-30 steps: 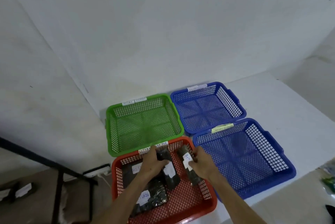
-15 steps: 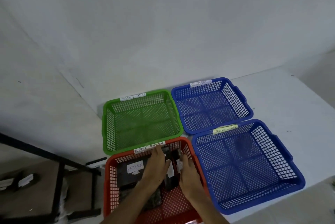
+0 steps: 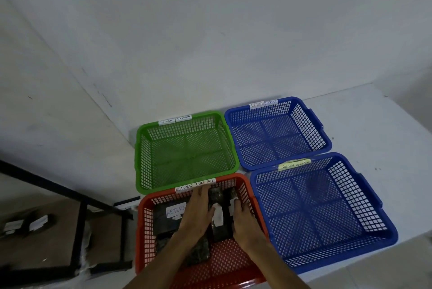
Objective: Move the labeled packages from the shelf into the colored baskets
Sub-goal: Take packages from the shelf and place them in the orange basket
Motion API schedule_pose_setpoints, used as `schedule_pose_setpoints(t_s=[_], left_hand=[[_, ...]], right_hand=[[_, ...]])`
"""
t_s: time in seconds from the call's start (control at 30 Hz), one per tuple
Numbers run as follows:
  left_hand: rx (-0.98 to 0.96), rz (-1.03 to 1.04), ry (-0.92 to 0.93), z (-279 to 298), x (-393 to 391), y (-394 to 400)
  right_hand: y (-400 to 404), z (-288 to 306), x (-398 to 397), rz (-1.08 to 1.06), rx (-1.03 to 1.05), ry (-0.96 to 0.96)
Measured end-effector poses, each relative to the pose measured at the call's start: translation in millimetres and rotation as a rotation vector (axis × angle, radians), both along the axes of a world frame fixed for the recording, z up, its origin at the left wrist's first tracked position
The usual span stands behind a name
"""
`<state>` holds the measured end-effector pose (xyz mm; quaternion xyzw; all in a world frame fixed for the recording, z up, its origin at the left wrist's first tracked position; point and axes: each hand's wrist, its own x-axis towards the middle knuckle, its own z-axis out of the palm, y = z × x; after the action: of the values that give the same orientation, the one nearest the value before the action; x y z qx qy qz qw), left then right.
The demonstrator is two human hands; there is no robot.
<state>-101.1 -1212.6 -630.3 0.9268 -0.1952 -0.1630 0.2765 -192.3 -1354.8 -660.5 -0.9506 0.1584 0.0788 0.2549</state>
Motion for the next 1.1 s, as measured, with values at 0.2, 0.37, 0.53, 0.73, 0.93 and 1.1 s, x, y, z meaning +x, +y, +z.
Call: schedule_pose_setpoints(t_s=[0.2, 0.37, 0.53, 0.73, 0.93, 1.1], left_hand=[[-0.015, -0.013, -0.028, -0.2, -0.1, 1.5], [-0.112, 0.060, 0.055, 8.6, 5.7, 0.6], [-0.272, 0.237, 0.326, 27.9, 4.7, 13.9], [-0.351, 0.401, 0.791, 61.3, -23.4, 75.3], [-0.062, 0.352, 0.761, 38.9, -72.0, 129.3], [0.204, 0.090, 0.512, 21.9, -86.3, 133.0]], right_hand=[[0.2, 3.4, -1.6, 0.035, -0.051, 0.008], [0.7, 1.9, -1.2, 0.001, 0.021, -0.042], [-2.6, 10.3, 1.1, -0.033, 0.176, -0.030], [-8.8, 24.4, 4.4, -0.021, 0.332, 0.138], [-17.2, 27.0, 7.6, 0.162, 0.302, 0.247], [-13.4, 41.4, 10.3, 0.135, 0.332, 0.276]])
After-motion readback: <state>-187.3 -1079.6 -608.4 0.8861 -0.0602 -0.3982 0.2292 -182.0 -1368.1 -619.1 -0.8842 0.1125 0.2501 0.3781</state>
